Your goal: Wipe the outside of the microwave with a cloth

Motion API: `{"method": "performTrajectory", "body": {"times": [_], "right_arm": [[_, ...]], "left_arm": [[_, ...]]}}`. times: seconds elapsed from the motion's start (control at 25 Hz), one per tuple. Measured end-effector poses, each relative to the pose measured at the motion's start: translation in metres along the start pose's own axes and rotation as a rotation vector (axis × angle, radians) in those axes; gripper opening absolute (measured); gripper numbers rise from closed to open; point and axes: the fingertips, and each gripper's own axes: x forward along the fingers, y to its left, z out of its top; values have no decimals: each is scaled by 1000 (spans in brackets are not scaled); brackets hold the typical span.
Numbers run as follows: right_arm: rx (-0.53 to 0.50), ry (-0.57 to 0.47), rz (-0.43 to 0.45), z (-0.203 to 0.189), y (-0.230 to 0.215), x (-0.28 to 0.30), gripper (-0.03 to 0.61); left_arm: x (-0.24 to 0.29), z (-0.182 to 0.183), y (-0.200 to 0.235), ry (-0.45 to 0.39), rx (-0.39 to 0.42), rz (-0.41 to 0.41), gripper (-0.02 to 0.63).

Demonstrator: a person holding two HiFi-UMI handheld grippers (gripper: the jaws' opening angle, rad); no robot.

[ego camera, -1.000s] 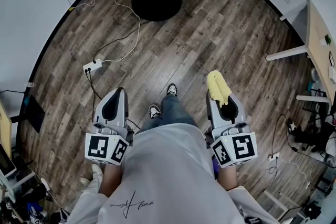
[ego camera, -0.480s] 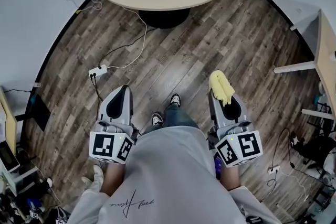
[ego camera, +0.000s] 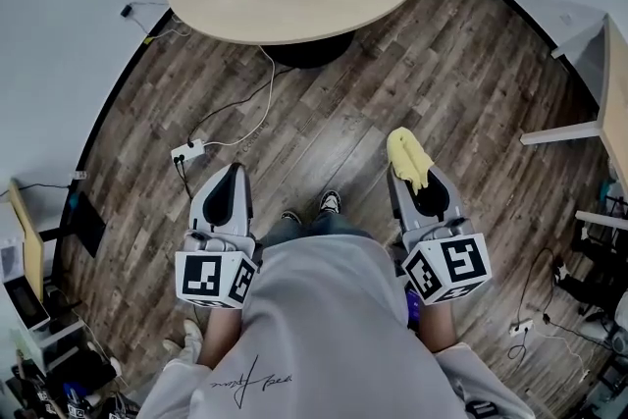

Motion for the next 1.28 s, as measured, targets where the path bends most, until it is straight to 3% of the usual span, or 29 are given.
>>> {"method": "performTrajectory", "body": {"times": [0.28,0.68,1.28], "right_arm": [[-19,60,-45,-4,-29,16,127],[-21,74,-18,11,-44,58,129],[-93,60,119,90,-42,190,124]], "left_arm": [[29,1,-13,34,20,5,-9],[90,9,-5,39,16,-62,-9],[205,67,65,-1,-35,-81,-9]]}}
